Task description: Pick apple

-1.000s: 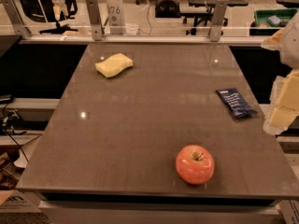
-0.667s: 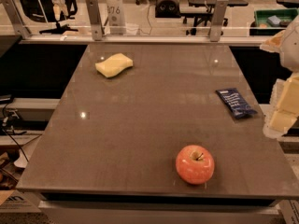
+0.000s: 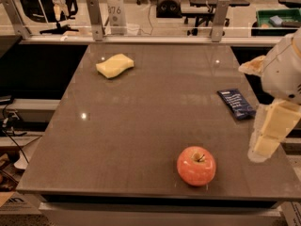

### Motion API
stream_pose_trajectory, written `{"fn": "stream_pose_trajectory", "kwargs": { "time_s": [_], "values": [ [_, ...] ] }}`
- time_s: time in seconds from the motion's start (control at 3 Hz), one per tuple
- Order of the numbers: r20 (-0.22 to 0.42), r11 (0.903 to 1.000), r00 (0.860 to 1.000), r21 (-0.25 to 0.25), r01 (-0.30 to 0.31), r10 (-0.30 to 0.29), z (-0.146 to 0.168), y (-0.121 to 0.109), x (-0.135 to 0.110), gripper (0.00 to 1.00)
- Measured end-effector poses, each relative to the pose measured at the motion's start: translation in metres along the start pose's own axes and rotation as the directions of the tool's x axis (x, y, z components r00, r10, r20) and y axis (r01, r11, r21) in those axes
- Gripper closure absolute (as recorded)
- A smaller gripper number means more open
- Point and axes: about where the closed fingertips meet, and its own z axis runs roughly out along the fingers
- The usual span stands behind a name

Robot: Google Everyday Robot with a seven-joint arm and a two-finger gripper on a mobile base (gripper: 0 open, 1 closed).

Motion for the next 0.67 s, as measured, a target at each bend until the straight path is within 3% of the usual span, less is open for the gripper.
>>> {"fn": "stream_pose_trajectory", "kwargs": {
  "time_s": [0.33,0.67],
  "values": [
    [0.049,0.9953,0.998,-0.089,0.039,-0.034,0.033,0.025,-0.011,0.00],
    [0.088,0.9878,0.994,-0.137,0.074,-0.062,0.057,0.045,-0.019,0.00]
  ]
}}
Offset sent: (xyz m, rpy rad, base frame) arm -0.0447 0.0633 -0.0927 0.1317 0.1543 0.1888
